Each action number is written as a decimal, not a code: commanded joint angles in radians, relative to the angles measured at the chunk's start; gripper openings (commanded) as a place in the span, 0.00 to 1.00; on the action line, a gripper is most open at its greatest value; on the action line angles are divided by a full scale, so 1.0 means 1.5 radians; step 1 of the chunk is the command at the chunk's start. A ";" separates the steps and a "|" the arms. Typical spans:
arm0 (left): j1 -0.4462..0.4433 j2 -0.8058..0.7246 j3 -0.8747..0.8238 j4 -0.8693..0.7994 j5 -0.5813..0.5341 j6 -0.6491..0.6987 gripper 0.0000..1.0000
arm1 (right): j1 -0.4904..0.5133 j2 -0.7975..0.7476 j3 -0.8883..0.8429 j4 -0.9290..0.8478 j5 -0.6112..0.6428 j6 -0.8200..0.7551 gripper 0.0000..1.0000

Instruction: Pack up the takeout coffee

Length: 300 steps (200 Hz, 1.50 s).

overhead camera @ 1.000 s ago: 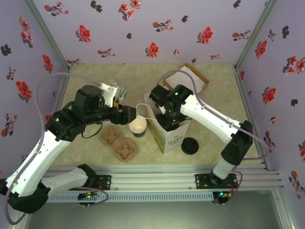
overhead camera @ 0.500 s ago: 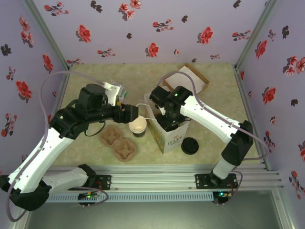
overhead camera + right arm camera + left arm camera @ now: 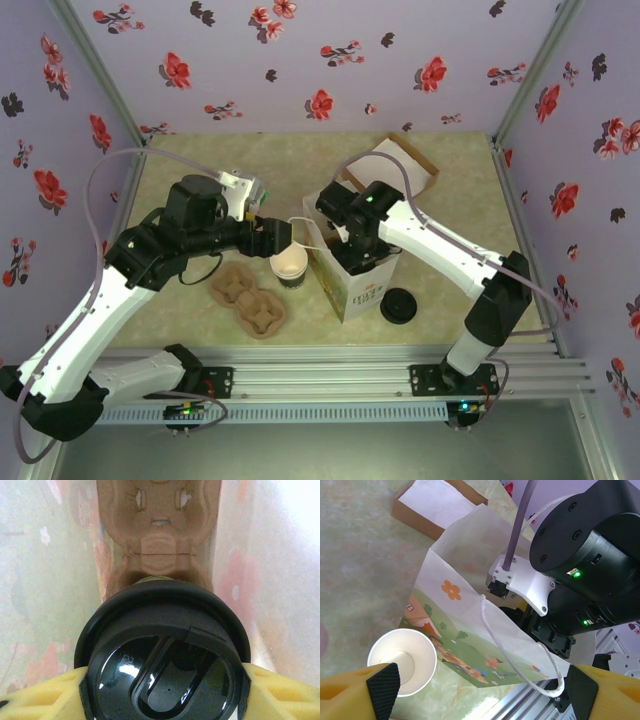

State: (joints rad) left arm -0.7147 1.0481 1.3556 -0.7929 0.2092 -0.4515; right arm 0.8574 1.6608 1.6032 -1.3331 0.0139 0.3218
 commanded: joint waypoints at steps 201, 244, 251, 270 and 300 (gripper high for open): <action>-0.005 0.009 0.004 0.013 -0.005 0.001 0.89 | -0.004 0.021 0.031 -0.048 -0.017 0.004 0.65; -0.005 0.011 0.003 0.015 -0.006 0.002 0.89 | -0.004 0.023 0.028 -0.047 -0.022 0.002 0.65; -0.004 0.012 0.004 0.015 -0.006 0.001 0.89 | -0.004 0.023 0.027 -0.045 -0.022 0.002 0.65; -0.004 0.013 0.004 0.015 -0.006 0.002 0.89 | -0.005 0.024 0.021 -0.037 -0.027 0.000 0.65; -0.004 0.013 0.007 0.013 -0.006 0.002 0.89 | -0.013 0.031 0.012 -0.027 -0.037 -0.003 0.65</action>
State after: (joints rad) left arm -0.7147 1.0634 1.3556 -0.7921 0.2092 -0.4511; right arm 0.8520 1.6875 1.6222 -1.3712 -0.0181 0.3214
